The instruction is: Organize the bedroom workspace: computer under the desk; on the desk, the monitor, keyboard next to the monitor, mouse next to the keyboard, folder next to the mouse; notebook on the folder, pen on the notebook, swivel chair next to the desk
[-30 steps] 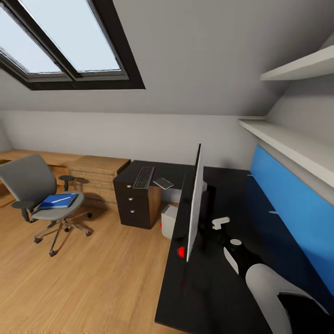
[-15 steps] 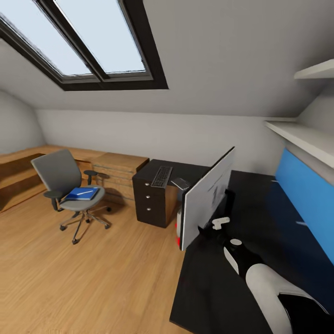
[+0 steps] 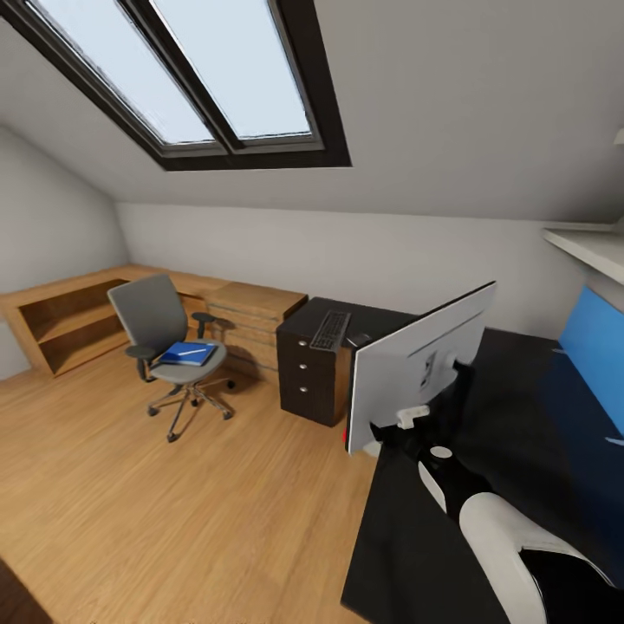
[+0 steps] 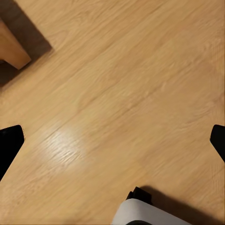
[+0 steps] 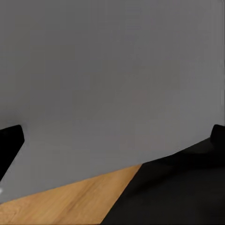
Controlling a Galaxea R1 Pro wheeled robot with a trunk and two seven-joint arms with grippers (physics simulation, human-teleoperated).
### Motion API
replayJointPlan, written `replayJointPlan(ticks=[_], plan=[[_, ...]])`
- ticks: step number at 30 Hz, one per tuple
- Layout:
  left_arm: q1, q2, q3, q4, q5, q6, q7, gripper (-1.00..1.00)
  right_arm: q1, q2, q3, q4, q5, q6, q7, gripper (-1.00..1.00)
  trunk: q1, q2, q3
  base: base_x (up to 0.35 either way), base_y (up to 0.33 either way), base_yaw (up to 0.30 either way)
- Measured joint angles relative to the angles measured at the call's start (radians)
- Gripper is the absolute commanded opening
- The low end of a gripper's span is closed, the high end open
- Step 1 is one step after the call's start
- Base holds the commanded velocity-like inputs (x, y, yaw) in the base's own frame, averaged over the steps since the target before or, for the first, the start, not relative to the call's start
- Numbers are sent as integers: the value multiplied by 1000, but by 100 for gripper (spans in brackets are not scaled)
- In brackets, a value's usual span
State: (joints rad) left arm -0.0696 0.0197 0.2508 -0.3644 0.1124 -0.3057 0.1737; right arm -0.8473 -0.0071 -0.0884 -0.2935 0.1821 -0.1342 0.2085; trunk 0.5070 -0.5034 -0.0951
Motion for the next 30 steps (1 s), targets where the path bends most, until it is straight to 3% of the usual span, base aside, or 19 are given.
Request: replayJointPlan(ticks=[6,17,30], plan=[[0,0,-1,0,0,0,-1,100,0,-2,0,0,0,0,0,100,0,0,0,199,121,21],[0,-2,-1,0,0,0,-2,100,0,-3,0,0,0,-1,1,100,0,0,0,20,12,-12],[0,3,-1,-4,0,0,-5,100,0,-2,0,-1,0,-1,1,100,0,0,0,0,49,-237]])
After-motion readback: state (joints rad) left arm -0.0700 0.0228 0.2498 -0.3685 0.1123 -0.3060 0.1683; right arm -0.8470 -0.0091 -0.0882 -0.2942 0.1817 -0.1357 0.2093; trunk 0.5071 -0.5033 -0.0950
